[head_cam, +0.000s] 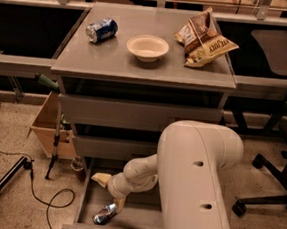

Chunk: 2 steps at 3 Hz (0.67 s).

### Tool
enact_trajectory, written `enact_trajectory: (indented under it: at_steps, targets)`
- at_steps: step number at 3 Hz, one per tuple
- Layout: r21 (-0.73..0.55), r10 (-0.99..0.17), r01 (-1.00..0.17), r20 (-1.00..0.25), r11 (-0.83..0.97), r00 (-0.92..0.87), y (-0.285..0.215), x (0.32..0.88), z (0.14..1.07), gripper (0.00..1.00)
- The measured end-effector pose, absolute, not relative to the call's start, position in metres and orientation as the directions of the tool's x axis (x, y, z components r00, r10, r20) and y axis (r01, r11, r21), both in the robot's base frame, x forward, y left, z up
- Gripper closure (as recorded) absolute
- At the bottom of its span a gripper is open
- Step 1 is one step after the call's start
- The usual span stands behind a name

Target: Pick redbull can from bottom drawer and place on counter

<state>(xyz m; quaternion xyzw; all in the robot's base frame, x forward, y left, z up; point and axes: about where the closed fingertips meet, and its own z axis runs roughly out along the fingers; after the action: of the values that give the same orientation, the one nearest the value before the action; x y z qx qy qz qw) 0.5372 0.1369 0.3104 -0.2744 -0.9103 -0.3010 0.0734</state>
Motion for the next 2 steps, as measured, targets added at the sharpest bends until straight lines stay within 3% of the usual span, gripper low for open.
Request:
enact_trajectory:
  at_steps: [2]
  targets:
    - [0.43,0.513,0.628,0.362,0.649,-0.778,0.15,0.561,0.25,0.0]
